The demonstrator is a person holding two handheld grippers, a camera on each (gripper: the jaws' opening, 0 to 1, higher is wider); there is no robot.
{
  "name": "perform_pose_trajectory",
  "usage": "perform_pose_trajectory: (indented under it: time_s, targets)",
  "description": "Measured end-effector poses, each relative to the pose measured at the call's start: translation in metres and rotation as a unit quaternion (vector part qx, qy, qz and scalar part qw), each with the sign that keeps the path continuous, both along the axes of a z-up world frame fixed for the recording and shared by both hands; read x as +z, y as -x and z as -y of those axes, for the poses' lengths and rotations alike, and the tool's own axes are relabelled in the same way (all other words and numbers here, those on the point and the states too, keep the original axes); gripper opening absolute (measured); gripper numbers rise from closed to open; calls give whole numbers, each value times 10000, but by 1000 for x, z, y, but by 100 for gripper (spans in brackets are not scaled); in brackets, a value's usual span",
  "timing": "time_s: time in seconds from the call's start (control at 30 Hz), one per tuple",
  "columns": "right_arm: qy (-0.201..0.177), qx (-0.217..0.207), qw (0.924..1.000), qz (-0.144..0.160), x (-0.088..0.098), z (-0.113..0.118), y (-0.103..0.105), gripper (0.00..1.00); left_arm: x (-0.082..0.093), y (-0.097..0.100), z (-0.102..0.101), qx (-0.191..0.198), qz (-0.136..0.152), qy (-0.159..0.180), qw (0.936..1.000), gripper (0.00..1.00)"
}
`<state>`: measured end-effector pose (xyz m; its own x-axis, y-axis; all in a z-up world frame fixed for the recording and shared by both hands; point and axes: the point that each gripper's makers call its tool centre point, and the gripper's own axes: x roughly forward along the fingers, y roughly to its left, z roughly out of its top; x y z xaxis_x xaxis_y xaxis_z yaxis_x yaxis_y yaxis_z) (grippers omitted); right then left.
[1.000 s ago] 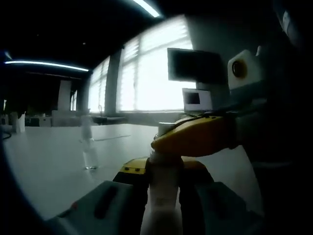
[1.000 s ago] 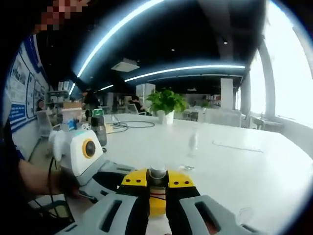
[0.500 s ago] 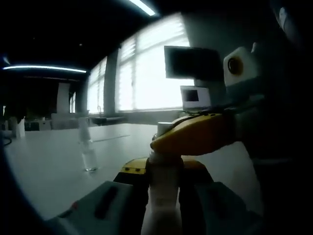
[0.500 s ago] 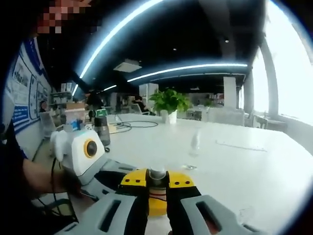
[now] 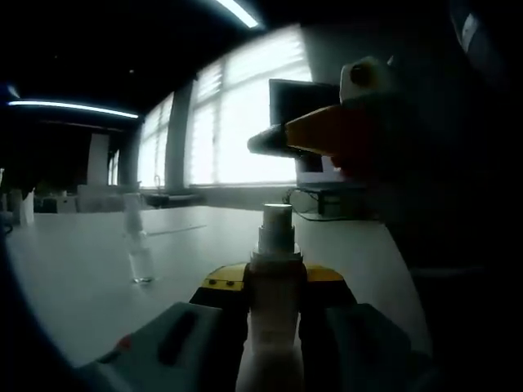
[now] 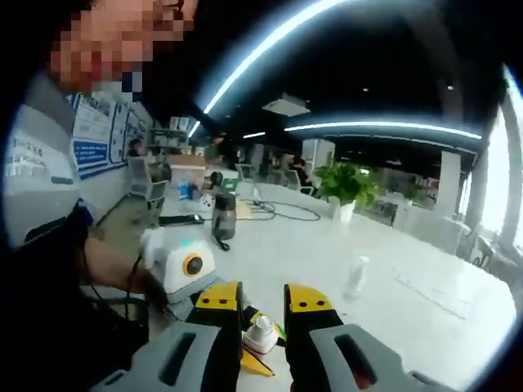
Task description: Clamp pump bottle remove cover press pump head put on cover
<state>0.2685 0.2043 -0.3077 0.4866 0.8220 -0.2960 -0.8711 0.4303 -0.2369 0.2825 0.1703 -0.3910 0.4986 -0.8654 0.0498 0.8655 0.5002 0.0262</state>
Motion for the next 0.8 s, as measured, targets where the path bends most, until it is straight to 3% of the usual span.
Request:
perform_pose_trajectory:
  time_s: [0.1, 0.4, 0.43, 0.53, 0.63, 0.8]
  targets:
    - [529, 317, 9981, 95, -4, -1, -3, 12, 0, 1, 1, -16, 45, -15, 10000, 13]
    - [1289, 689, 9892, 77, -8, 2, -8, 10, 0, 0, 0, -53, 34, -10, 10000, 13]
    - [1461, 772, 9862, 137, -10, 3, -8, 10, 0, 1, 1, -63, 36, -10, 10000, 13]
    - [2083, 1378, 9675, 396, -16, 3, 3, 10, 1, 2, 2, -101, 68, -21, 9999, 13]
    - [2208, 1563, 9620, 372, -12, -1, 5, 10, 1, 1, 2, -97, -1, 2, 10000, 13]
    - [2680, 1871, 9441, 438, -15, -3, 2, 7, 0, 3, 3, -109, 0, -7, 9999, 13]
